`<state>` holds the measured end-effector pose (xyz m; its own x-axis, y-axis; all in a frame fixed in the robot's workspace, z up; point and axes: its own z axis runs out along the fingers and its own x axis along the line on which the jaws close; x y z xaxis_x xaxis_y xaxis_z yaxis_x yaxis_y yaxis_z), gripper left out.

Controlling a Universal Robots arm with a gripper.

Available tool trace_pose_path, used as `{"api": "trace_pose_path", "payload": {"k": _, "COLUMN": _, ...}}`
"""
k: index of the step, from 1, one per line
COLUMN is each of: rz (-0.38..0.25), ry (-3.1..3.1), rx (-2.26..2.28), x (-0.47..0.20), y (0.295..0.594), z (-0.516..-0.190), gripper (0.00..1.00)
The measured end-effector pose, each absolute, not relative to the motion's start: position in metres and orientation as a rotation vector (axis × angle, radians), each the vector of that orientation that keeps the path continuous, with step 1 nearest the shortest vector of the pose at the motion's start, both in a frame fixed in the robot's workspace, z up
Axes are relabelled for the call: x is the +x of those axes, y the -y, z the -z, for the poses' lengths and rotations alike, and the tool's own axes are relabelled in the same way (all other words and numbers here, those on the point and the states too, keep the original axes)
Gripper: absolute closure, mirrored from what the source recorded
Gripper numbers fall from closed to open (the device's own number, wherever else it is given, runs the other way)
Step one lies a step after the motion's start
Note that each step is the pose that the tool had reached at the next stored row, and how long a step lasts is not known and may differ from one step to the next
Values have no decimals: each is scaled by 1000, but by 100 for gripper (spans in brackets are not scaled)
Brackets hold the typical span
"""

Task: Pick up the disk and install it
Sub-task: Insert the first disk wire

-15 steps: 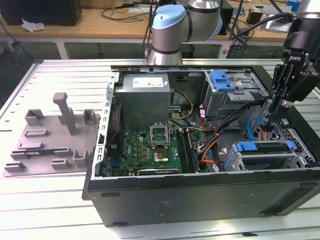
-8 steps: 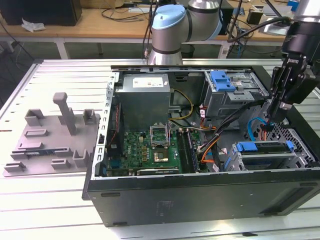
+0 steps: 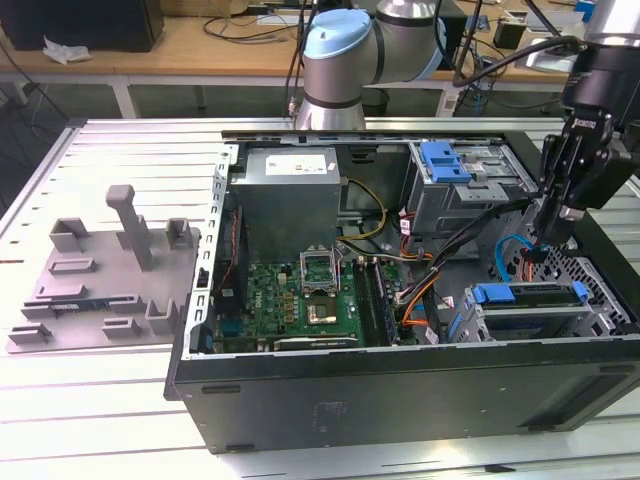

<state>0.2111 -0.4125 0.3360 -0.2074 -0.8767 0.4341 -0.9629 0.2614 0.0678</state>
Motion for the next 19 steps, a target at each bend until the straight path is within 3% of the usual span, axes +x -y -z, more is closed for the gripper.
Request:
{"api": "trace_pose_path", "payload": {"k": 2, "rz": -306, "ry": 2154, "rx": 1674, "x": 211, "y": 413, "z": -336, "gripper": 66}}
{"api": "trace_pose_path", "payload": {"k": 4, "rz": -306, "ry": 2154, "rx": 1674, "x": 211, "y": 413, "z": -335, "gripper": 83}}
{"api": "trace_pose_path", "payload": {"k": 19, "rz": -313, "ry": 2151, "rx": 1673, "x": 198, "y": 412, "z": -337, "gripper": 83}}
